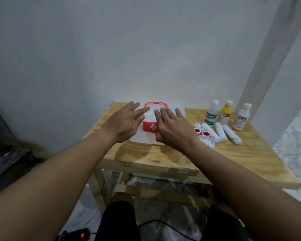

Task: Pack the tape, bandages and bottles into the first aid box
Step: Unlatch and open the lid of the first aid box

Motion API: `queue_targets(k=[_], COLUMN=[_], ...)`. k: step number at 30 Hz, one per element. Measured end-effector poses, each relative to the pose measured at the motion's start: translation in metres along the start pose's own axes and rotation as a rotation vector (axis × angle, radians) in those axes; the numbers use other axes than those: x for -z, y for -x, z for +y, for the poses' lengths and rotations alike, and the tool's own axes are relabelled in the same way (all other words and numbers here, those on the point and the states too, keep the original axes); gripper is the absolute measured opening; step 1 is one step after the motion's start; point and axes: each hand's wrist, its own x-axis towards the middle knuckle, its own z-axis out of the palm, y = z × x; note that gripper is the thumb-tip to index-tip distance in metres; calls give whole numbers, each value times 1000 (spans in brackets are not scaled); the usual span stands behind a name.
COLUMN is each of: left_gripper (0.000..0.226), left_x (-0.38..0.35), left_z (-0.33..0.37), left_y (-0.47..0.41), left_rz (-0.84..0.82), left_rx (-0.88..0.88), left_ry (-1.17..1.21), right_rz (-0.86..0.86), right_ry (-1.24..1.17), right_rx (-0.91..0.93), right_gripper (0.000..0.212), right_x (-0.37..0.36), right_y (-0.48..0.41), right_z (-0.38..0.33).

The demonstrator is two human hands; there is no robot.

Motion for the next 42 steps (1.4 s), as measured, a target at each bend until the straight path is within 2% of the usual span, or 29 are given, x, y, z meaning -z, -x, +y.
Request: queue_targets(k=[9,22,28,33,42], left_gripper=[44,45,44,45,46], left_x=[-6,-7,-6,-7,-7], left_z=[-2,-4,-4,-5,-7], left_y=[0,-4,-3,-3,-4], left_rz=[93,78,80,91,70], left_rx=[-4,-12,-14,-21,-37], left_ry=[60,25,35,22,0], right_rz=[49,-4,-20,-20,-50], right_ry=[59,122,189,186,176], right_rx=[-6,-23,-18,-20,32], right_gripper=[67,63,68,59,65], right_x=[-11,-3,1,1,6], right_y=[1,-8,-10,-7,-11], right_z=[-3,-7,-12,-9,-5])
